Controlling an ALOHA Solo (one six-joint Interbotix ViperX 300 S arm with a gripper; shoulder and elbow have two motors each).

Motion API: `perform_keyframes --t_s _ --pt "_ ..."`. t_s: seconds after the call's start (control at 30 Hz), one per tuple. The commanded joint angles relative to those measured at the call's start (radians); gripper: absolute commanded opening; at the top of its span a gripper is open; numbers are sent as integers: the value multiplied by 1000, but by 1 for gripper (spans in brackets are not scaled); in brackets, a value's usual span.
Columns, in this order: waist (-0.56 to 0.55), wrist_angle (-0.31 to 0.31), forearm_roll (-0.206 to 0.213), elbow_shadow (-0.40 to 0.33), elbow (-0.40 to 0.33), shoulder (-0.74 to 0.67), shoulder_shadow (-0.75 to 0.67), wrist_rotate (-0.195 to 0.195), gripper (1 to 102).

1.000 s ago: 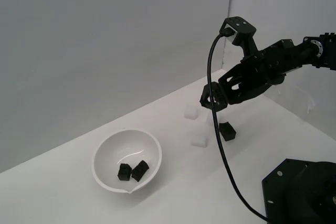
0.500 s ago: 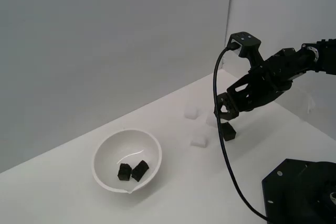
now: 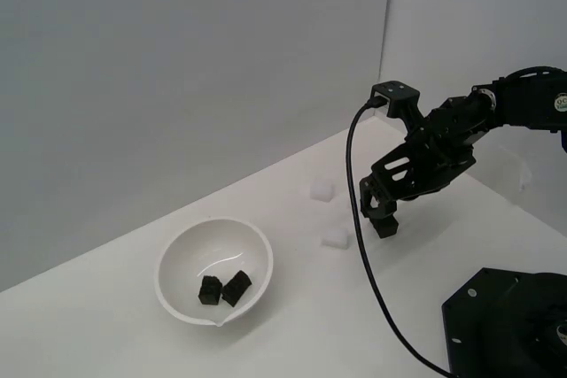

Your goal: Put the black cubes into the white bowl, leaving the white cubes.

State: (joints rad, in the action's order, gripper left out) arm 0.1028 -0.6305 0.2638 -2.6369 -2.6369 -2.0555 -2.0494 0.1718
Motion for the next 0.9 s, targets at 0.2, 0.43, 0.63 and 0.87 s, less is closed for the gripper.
perform_keyframes --t_s 0.2,0.43,0.63,0.87 --pt "14 12 14 25 20 58 55 14 98" --pt "14 35 14 25 21 127 124 15 98" --pt "14 35 14 26 21 150 143 17 36" --pt "14 25 14 26 21 104 100 18 3"
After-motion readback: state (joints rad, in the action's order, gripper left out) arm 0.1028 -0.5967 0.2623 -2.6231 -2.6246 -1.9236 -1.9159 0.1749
